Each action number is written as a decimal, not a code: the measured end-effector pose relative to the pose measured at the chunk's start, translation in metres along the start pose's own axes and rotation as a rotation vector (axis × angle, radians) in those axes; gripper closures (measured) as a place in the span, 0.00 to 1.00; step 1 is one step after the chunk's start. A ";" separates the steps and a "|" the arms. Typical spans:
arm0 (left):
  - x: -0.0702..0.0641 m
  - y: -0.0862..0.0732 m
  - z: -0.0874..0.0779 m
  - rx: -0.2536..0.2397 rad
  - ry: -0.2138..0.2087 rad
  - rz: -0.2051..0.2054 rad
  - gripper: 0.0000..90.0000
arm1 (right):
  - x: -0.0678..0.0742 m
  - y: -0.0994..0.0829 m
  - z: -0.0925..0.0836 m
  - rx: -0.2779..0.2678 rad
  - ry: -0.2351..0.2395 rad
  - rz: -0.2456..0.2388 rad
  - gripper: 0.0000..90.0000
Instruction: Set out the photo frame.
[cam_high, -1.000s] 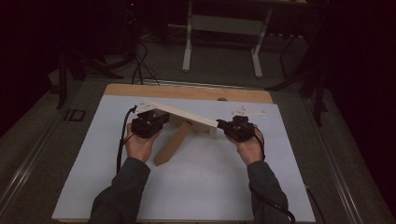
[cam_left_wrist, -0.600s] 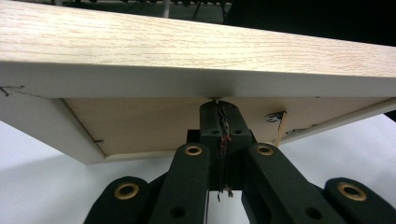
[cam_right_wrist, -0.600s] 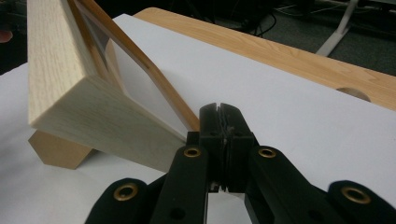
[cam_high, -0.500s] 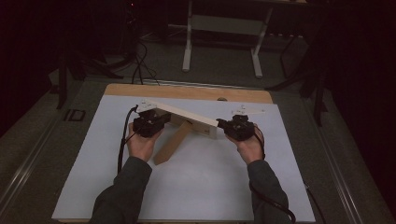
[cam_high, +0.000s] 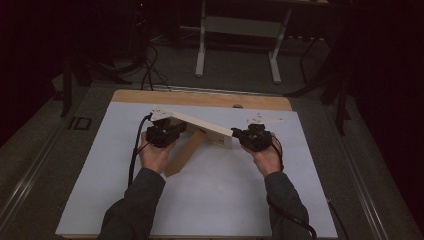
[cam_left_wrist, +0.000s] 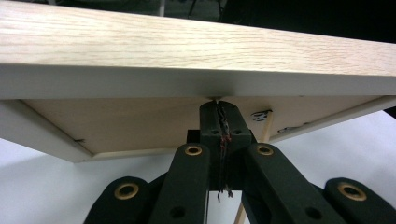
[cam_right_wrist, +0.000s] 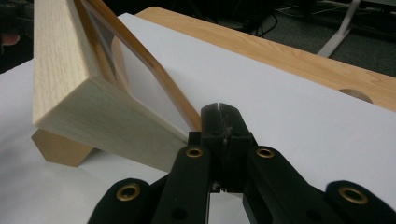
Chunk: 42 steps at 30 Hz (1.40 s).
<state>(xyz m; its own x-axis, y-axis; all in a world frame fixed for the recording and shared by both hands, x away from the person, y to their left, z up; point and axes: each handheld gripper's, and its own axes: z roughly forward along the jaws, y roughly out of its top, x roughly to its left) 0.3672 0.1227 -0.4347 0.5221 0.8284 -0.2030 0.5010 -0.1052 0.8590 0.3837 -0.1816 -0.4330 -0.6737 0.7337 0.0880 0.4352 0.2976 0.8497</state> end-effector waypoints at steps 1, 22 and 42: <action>-0.001 0.000 0.000 0.002 -0.002 0.004 1.00 | 0.000 0.000 0.000 0.002 0.002 -0.001 1.00; -0.016 0.000 0.010 0.029 -0.025 0.027 1.00 | 0.006 0.002 -0.001 0.010 0.018 -0.025 1.00; -0.026 0.001 0.012 0.033 -0.027 0.047 1.00 | 0.009 0.003 -0.002 0.011 0.027 -0.035 1.00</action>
<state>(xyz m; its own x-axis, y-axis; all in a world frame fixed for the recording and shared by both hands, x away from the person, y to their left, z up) 0.3623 0.0947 -0.4345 0.5635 0.8072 -0.1759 0.4977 -0.1617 0.8522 0.3777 -0.1758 -0.4286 -0.7046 0.7059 0.0723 0.4176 0.3301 0.8465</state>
